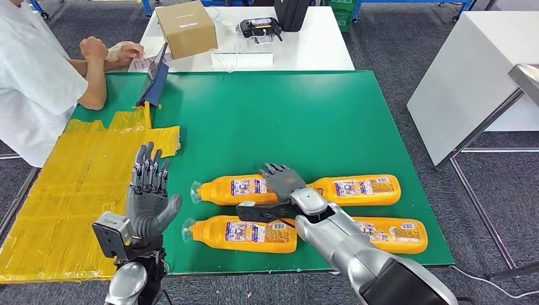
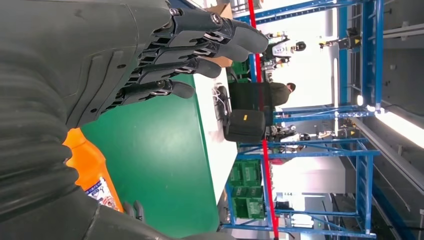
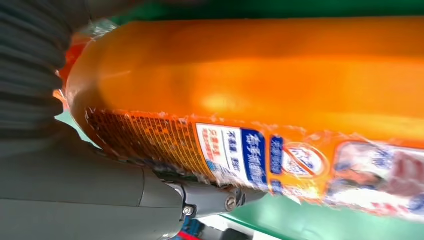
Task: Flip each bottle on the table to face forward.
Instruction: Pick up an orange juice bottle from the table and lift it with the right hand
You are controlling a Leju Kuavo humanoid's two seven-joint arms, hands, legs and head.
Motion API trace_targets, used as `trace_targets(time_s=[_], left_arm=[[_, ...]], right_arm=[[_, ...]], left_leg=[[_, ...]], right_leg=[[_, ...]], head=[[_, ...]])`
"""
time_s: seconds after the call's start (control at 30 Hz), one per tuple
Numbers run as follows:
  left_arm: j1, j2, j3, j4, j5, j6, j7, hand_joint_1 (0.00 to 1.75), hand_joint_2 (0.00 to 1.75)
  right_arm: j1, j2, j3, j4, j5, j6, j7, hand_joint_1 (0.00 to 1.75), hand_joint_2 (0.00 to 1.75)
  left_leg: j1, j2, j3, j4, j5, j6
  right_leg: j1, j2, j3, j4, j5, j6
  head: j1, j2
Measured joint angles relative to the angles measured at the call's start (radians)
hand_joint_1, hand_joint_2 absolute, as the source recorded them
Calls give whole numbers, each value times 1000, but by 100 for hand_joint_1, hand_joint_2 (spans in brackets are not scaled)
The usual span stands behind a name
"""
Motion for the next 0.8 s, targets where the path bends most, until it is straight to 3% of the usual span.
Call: trace_targets(time_s=[0.23, 0.5, 0.67, 0.8], left_arm=[[2, 0, -7, 7, 3, 0, 1, 0, 175], [26, 0, -15, 2, -11, 0, 5, 0, 175], [64, 0, -15, -19, -39, 8, 10, 0, 175], [97, 3, -16, -27, -87, 22, 12, 0, 175]], right_arm=[[13, -2, -36, 20, -28, -90, 12, 175, 175], [65, -12, -127, -5, -65, -281, -65, 175, 175], [177, -31, -227, -174, -168, -434, -200, 175, 175], [342, -42, -330, -478, -375, -461, -379, 175, 175]], left_leg=[[0, 0, 0, 0, 0, 0], [0, 0, -1, 0, 0, 0], [0, -1, -3, 0, 0, 0], [0, -2, -5, 0, -1, -1]], right_leg=[[0, 0, 0, 0, 0, 0], [0, 0, 0, 0, 0, 0], [0, 0, -2, 0, 0, 0], [0, -1, -4, 0, -2, 1]], head=[[0, 0], [0, 0], [0, 0], [0, 0]])
